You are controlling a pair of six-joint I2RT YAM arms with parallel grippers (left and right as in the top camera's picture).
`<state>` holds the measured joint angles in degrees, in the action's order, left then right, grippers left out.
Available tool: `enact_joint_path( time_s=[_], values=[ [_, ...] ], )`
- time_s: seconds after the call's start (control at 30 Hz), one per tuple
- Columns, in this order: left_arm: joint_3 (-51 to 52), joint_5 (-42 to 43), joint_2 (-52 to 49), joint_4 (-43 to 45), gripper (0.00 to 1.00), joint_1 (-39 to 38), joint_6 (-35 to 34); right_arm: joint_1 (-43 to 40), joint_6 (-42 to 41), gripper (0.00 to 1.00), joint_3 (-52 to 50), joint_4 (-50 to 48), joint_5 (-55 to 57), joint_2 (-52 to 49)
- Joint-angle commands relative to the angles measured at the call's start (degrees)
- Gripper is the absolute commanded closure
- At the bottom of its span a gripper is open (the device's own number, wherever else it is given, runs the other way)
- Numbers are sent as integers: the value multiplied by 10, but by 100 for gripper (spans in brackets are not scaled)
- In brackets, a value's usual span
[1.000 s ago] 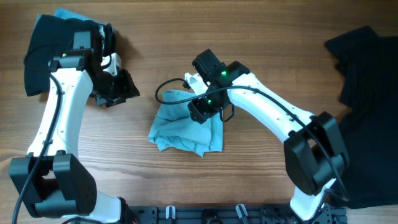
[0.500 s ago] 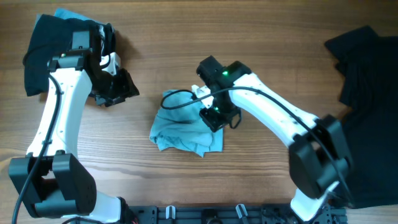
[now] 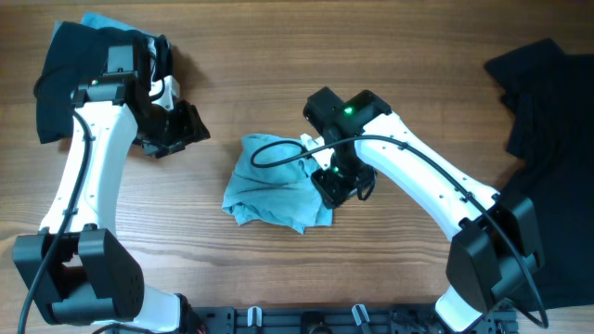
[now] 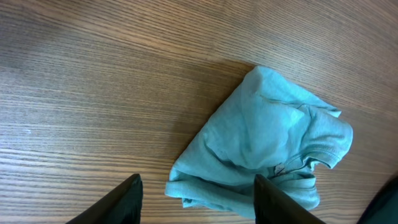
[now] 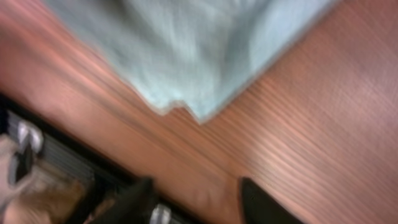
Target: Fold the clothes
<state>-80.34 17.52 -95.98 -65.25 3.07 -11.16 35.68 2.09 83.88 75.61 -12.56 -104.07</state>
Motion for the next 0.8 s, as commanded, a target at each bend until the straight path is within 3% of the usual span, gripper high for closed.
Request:
enact_joint_path(
  time_s=[0.0,0.07,0.2,0.33,0.5,0.53,0.6,0.63,0.77],
  values=[
    [2,8,5,3,44,3,10,3,49,41,0,-93,-37,4],
    [1,7,5,4,53,7,18,3,65,43,-3,-154,-53,3],
    [-10,16,15,-1,52,65,16,16,135,46,-22,-247,-96,-18],
    [-16,71,26,-1,48,133,20,34,175,46,-23,-233,-133,-56],
    [-16,75,28,-12,48,171,20,76,190,50,-23,-187,-134,-90],
    [-16,75,28,-12,48,173,20,84,189,58,-23,-182,-132,-92],
    [-16,75,28,-12,48,173,20,97,183,85,-23,-176,-124,-93],
    [-16,75,28,-12,48,173,20,102,172,92,-22,-168,-123,-93],
    [-16,75,28,-12,48,173,20,119,140,96,-21,-110,-122,-82]
  ],
)
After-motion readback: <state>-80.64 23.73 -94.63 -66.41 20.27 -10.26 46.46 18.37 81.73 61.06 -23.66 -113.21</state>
